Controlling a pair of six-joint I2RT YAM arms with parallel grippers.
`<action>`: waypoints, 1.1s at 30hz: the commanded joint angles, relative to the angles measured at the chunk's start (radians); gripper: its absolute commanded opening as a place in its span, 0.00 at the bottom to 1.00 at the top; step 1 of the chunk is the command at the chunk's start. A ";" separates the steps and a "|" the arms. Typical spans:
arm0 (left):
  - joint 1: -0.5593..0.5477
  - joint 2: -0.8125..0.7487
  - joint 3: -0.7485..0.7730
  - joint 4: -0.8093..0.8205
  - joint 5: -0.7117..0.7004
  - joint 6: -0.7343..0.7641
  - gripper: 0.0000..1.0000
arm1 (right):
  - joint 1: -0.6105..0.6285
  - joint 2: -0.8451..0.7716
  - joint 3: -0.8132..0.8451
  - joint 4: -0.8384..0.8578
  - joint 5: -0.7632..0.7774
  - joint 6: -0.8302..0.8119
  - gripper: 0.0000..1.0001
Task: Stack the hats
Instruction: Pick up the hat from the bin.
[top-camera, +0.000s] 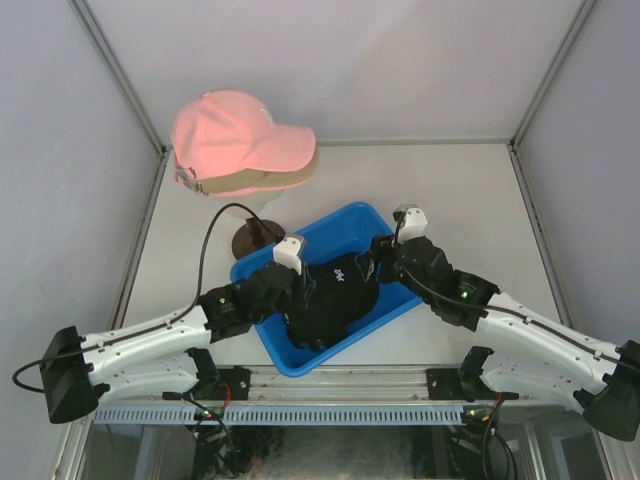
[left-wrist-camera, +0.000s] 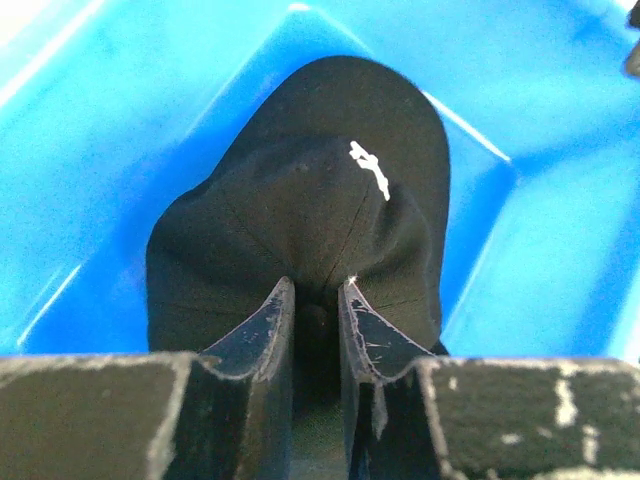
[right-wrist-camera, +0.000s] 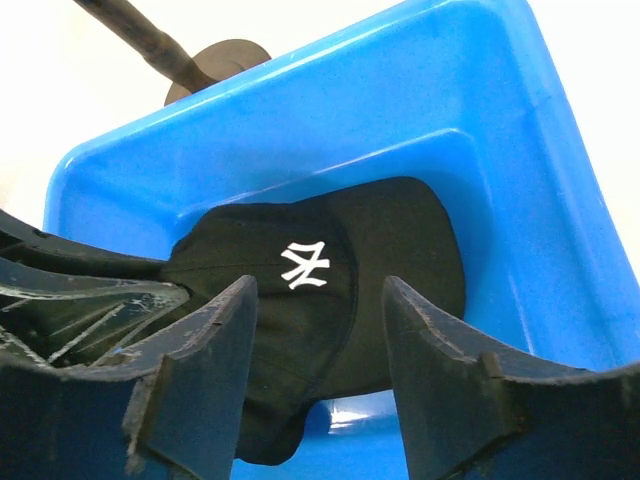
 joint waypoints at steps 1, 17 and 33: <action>-0.005 -0.057 0.098 -0.001 -0.006 0.028 0.16 | -0.010 -0.007 0.029 0.004 -0.011 -0.014 0.55; -0.006 -0.196 0.162 -0.058 0.033 0.043 0.16 | -0.067 -0.029 0.021 -0.011 -0.110 0.020 0.49; -0.007 -0.300 0.281 -0.142 0.097 0.068 0.13 | -0.214 -0.109 -0.086 0.146 -0.421 0.029 0.61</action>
